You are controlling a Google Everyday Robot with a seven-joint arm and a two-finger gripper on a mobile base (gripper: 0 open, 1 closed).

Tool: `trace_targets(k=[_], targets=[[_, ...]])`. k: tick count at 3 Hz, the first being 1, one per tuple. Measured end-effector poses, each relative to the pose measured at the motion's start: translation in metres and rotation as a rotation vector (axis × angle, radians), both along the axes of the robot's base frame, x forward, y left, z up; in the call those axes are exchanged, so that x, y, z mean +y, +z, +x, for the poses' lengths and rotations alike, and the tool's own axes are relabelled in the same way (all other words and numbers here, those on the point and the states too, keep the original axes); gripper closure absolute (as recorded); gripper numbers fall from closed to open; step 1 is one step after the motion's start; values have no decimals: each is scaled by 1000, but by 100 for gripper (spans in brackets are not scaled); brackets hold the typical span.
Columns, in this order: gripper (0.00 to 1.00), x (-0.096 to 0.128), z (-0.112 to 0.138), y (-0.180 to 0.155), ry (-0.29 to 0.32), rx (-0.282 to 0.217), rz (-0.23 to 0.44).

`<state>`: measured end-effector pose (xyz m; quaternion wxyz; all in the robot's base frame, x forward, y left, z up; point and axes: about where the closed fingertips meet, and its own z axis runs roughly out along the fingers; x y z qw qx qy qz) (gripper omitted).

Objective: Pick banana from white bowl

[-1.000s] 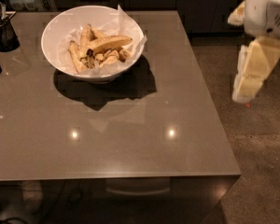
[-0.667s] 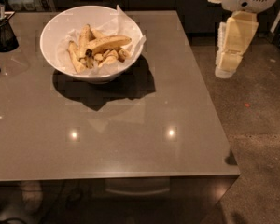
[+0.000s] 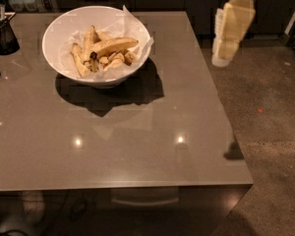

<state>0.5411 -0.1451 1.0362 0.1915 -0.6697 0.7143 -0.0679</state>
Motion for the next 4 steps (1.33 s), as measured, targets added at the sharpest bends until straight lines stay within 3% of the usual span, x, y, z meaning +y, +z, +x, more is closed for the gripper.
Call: trace_targets(k=[1, 2, 3, 4], targets=[[0, 29, 43, 14, 84, -36, -11], [0, 81, 81, 26, 214, -79, 7], [0, 88, 91, 39, 215, -132, 31], [0, 111, 113, 27, 270, -126, 10]])
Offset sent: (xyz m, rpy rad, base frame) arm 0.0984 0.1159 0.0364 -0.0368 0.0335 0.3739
